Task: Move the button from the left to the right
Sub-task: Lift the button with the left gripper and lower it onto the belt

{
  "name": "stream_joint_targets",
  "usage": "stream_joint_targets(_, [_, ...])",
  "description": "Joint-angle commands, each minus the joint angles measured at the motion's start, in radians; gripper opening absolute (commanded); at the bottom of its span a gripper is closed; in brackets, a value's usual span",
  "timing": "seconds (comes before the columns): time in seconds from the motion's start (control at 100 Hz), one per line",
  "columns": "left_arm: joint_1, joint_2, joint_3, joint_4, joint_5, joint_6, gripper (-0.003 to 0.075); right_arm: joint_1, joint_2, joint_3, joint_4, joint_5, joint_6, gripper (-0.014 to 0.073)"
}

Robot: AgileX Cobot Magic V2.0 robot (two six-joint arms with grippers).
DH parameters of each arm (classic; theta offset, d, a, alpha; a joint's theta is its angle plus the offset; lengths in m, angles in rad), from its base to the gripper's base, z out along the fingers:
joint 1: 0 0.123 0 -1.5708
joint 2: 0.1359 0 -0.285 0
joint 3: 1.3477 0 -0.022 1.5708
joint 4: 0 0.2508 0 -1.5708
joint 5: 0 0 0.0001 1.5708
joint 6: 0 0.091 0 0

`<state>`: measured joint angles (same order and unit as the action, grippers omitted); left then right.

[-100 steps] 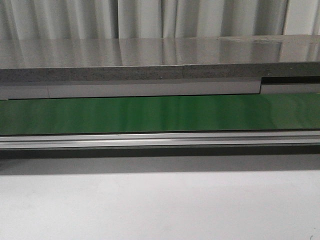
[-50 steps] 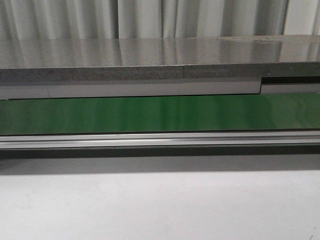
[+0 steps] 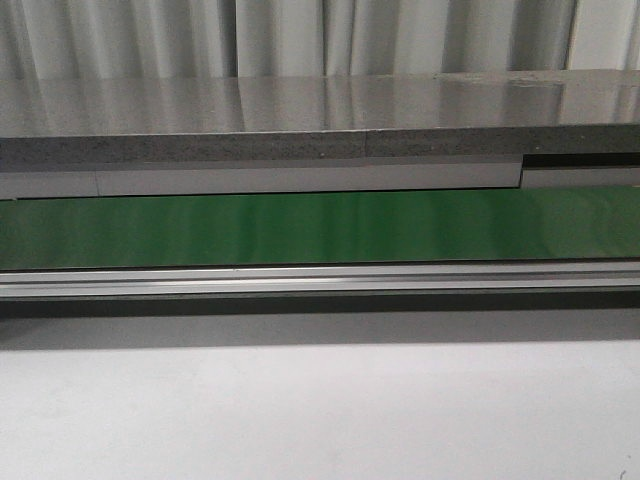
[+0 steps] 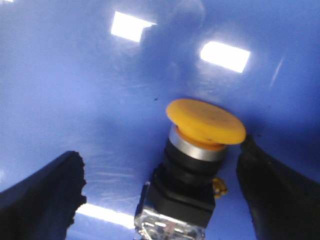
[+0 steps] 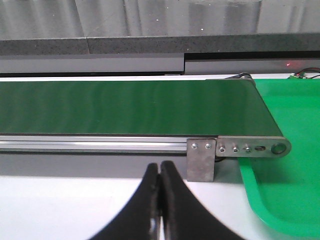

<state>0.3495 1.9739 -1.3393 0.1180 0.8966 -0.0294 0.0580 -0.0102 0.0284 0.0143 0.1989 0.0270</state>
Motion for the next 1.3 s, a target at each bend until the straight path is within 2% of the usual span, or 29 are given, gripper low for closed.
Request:
stream_joint_targets(0.0, [0.003, -0.032, -0.029, -0.007, -0.018, 0.0, 0.0559, 0.001, -0.019, -0.016, -0.001, -0.083, -0.002, -0.0068])
stream_joint_targets(0.22, [0.003, -0.011, -0.029, -0.016, -0.01, 0.0, 0.0411, 0.001, -0.019, -0.016, -0.001, -0.083, -0.002, -0.0068])
stream_joint_targets(0.48, [0.003, -0.02, -0.077, -0.034, 0.046, 0.0, 0.012, 0.001, -0.019, -0.016, -0.001, -0.083, -0.002, -0.0068])
stream_joint_targets(0.66, [0.003, -0.079, -0.175, -0.053, 0.118, 0.0, -0.0011, 0.001, -0.019, -0.016, -0.001, -0.083, -0.002, -0.0068])
stream_joint_targets(0.77, [-0.006, -0.123, -0.234, -0.096, 0.16, 0.003, -0.002, 0.001, -0.019, -0.016, -0.001, -0.083, -0.002, -0.0068])
stream_joint_targets(0.97, [-0.06, -0.163, -0.286, -0.226, 0.217, 0.103, -0.002, 0.001, -0.019, -0.016, -0.001, -0.083, -0.002, -0.0068])
stream_joint_targets(1.29, [-0.173, -0.151, -0.284, -0.226, 0.24, 0.124, -0.002, 0.001, -0.019, -0.016, -0.001, -0.083, -0.002, -0.0068])
